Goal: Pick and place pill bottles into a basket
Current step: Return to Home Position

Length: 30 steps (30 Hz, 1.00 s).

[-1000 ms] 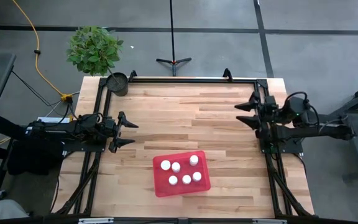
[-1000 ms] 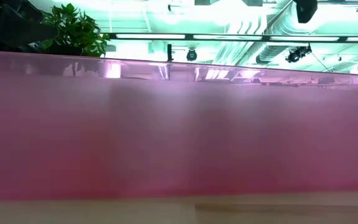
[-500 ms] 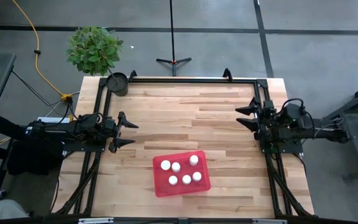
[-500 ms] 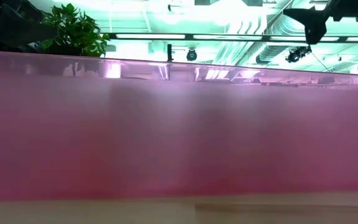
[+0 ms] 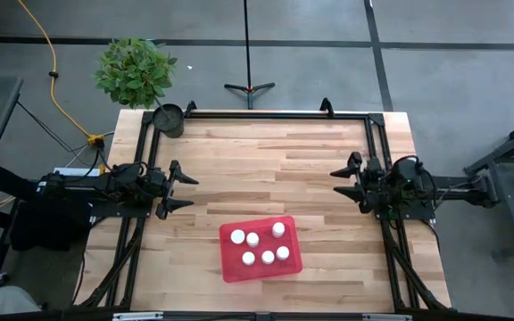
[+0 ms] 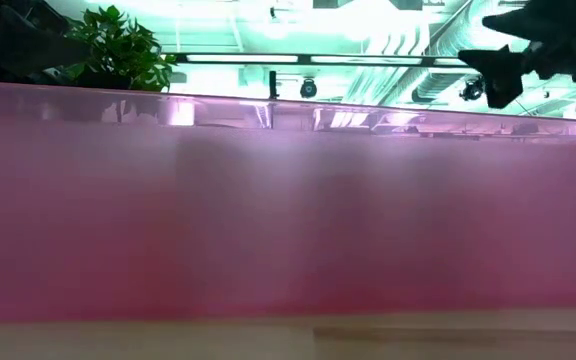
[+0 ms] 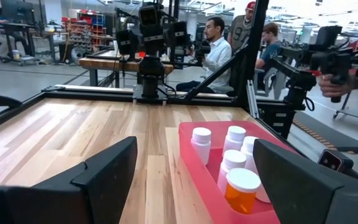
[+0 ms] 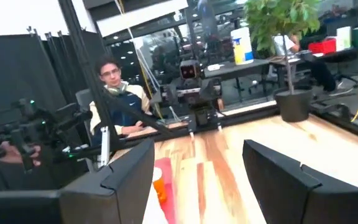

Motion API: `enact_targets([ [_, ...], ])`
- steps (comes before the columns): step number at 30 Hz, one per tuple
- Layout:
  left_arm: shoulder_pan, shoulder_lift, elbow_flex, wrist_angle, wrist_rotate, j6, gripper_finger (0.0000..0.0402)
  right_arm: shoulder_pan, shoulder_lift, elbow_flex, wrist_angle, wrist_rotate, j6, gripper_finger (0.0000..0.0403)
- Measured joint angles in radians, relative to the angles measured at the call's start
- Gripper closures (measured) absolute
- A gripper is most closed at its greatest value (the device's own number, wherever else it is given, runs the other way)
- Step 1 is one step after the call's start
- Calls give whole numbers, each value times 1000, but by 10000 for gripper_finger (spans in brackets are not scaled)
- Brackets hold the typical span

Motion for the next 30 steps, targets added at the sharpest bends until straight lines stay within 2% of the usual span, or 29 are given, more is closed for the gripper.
enact_targets([
  [7, 0, 0, 0, 2, 21, 0, 48, 0, -56, -15, -66, -83, 8, 167],
  [20, 0, 0, 0, 9, 51, -4, 48, 0, -164, -15, -218, -71, -30, 167],
  [30, 0, 0, 0, 14, 52, -4, 48, 0, -166, -47, -225, -17, -70, 167],
])
